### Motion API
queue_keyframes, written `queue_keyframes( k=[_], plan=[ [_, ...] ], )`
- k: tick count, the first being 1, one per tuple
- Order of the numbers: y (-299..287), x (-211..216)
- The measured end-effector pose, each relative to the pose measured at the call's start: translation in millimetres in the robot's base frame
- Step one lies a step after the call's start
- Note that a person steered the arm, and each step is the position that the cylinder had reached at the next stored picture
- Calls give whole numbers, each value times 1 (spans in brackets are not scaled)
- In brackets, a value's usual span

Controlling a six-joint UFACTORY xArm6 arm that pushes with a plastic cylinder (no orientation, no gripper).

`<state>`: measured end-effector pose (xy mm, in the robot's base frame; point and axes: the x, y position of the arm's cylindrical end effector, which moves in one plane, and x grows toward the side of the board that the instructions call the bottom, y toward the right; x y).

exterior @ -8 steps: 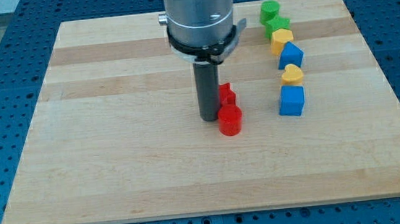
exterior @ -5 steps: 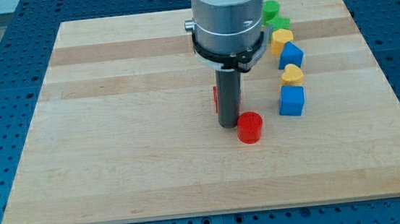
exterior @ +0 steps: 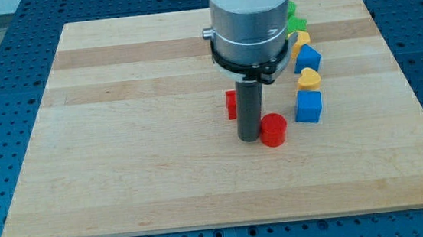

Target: Push the green star a bit up

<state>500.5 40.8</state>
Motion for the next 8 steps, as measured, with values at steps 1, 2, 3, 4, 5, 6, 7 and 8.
queue_keyframes(
  k=[1, 2, 3, 4, 5, 6, 7, 8],
  plan=[
    [13, 0],
    [34, 0],
    [40, 0],
    [40, 0],
    [40, 0],
    [45, 0],
    [51, 0],
    [58, 0]
  ],
)
